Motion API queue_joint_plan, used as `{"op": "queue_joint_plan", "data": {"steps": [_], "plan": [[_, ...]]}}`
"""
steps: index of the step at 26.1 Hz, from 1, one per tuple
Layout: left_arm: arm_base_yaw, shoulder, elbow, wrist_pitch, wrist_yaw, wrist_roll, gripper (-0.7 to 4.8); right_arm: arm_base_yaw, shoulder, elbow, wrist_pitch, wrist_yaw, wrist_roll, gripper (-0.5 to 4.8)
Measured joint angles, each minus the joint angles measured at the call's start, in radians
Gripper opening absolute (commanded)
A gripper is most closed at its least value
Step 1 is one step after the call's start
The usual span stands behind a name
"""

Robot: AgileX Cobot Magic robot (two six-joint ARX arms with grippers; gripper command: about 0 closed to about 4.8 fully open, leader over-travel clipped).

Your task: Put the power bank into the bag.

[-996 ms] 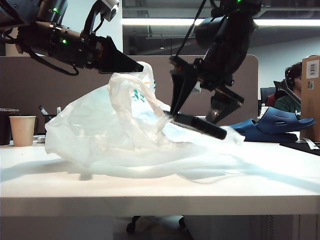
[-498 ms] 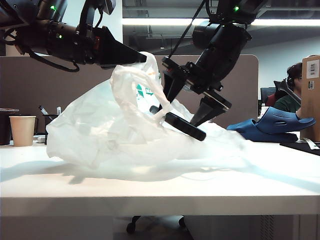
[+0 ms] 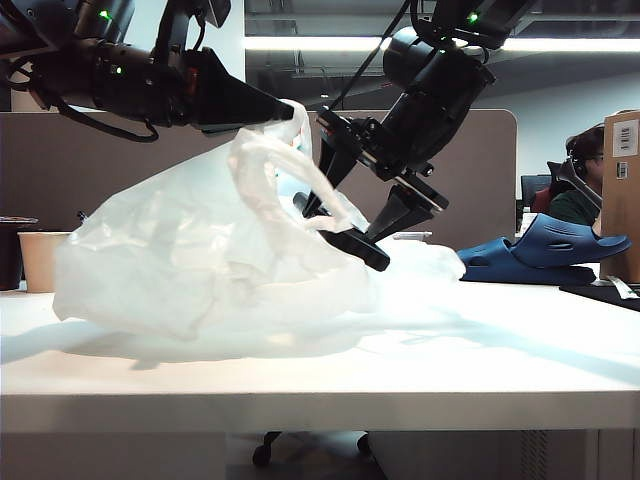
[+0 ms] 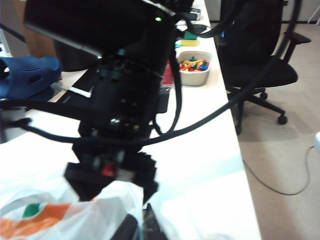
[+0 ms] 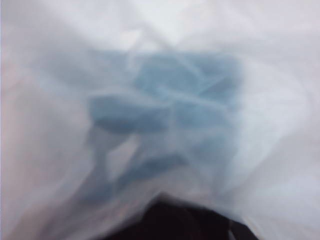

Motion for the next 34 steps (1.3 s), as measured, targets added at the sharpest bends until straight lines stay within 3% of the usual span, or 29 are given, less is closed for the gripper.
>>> {"op": "queue_joint_plan", "data": {"steps": [3, 6, 11, 24, 34], "plan": [[0.000, 0.000, 0.000, 0.000, 0.045, 0.000, -0.06, 0.000, 0.000, 0.000, 0.031, -0.014, 0.033, 3.00], [0.000, 0.000, 0.000, 0.000, 0.045, 0.000, -0.06, 0.000, 0.001, 0.000, 0.032, -0.097, 0.046, 2.90], [0.000, 0.000, 0.000, 0.000, 0.045, 0.001, -0.06, 0.005, 0.001, 0.000, 0.034, -0.147, 0.051, 2.78], [0.001, 0.002, -0.005, -0.015, 0.047, 0.001, -0.06, 0.050, 0.067, 0.002, 0.109, -0.224, 0.130, 2.77], [-0.003, 0.005, -0.005, 0.016, 0.046, 0.001, -0.06, 0.060, 0.135, 0.002, 0.153, -0.203, 0.136, 2.73]]}}
